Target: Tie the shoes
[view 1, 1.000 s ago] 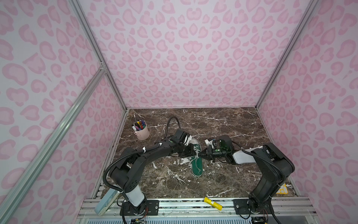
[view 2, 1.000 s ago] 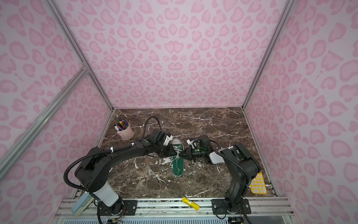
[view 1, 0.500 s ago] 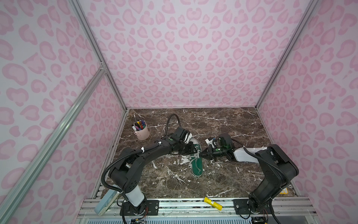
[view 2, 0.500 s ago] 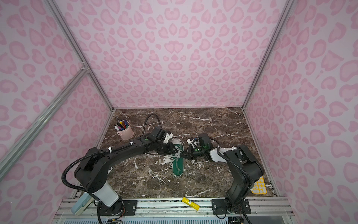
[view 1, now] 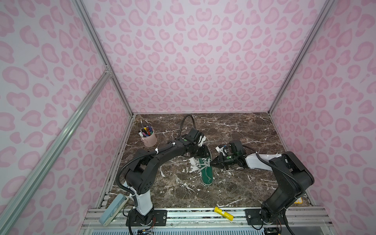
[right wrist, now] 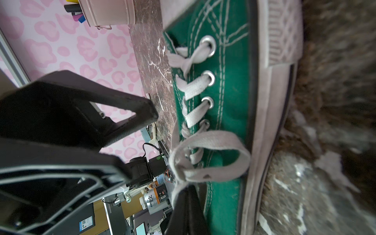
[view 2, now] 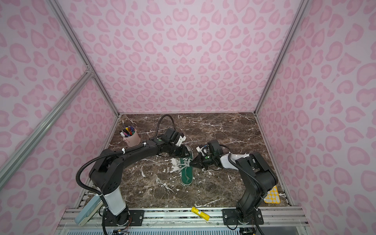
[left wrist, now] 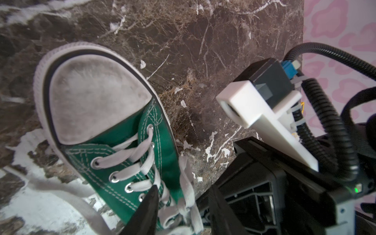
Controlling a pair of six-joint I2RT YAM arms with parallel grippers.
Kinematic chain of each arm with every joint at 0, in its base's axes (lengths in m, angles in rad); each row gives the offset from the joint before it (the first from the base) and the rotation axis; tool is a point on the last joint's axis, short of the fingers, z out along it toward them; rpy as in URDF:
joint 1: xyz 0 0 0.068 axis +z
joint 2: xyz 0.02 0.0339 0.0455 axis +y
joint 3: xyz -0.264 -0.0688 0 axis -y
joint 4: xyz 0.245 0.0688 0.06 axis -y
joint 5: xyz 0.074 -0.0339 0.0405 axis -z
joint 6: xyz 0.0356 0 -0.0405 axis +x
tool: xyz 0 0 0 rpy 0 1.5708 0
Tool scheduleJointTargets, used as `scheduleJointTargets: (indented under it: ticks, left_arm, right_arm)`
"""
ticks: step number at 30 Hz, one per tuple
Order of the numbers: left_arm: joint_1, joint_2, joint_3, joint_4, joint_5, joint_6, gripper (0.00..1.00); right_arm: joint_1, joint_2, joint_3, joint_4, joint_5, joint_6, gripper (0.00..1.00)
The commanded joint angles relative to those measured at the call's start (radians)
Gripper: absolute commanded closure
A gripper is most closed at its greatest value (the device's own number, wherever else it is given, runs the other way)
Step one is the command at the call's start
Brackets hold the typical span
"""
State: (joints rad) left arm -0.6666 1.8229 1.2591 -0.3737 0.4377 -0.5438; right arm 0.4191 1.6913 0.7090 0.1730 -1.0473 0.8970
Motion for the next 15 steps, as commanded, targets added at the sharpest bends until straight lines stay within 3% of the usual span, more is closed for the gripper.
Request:
scheduleJointTargets:
  ticks: [1, 7, 15]
  left_arm:
    - [-0.008, 0.019, 0.016, -0.018, -0.001, 0.021, 0.60]
    - [-0.023, 0.044, 0.023, -0.011, 0.007, 0.018, 0.62]
    - [-0.031, 0.055, 0.022, -0.006, -0.005, 0.018, 0.83]
  right_arm:
    - [0.003, 0.000, -0.001, 0.011, -0.001, -0.001, 1.00]
    - [0.007, 0.004, 0.007, 0.011, -0.003, 0.001, 1.00]
    - [0.011, 0.002, 0.006, 0.008, -0.005, 0.000, 1.00]
